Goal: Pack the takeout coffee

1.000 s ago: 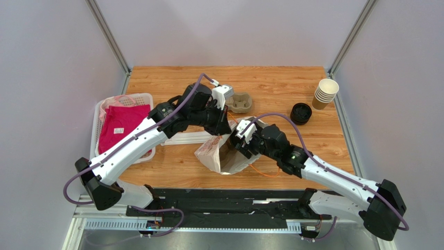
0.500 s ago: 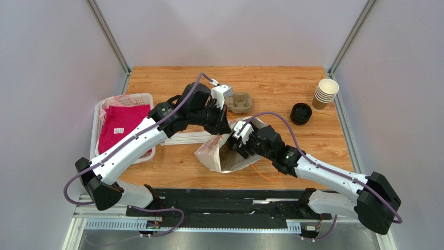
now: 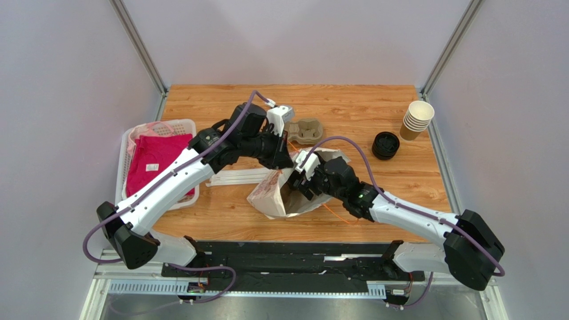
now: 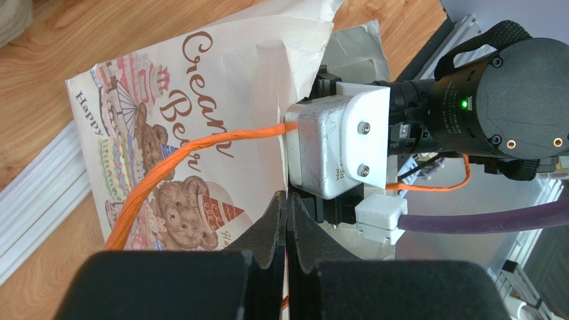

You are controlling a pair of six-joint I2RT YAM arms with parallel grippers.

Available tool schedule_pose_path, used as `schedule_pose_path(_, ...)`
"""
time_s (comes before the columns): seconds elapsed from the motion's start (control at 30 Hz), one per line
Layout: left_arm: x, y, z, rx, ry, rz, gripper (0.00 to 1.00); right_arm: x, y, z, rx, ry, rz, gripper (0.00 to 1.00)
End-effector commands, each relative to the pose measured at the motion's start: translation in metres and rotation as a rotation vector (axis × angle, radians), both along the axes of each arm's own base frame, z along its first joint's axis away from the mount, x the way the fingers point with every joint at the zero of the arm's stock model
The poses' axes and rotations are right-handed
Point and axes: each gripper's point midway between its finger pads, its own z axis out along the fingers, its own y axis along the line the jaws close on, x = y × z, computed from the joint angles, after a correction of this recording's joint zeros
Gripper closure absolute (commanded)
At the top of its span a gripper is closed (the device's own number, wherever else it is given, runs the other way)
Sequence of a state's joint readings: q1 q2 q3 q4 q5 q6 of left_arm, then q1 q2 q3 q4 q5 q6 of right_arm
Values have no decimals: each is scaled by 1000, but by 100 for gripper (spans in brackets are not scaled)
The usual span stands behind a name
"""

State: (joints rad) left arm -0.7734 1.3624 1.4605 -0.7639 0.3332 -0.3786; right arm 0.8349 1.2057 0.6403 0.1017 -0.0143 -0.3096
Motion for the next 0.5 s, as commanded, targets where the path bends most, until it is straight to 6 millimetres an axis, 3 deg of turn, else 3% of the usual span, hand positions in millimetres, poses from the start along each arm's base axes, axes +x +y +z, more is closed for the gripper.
schedule_pose_path(0.0,0,0,-6,4,29,-19,100,3,1,-5,-18,66,12,98)
schedule_pose_path(0.37,17,14,-16,10,88,44,100,0,14,-17,-84,223,103,100)
schedule_pose_path(0.4,18,15,-16,10,93,51,100,-2,14,-25,-109,256,108,100)
schedule_pose_path(0.47,23,20,-17,9,107,69,100,3,21,-19,-110,261,126,100)
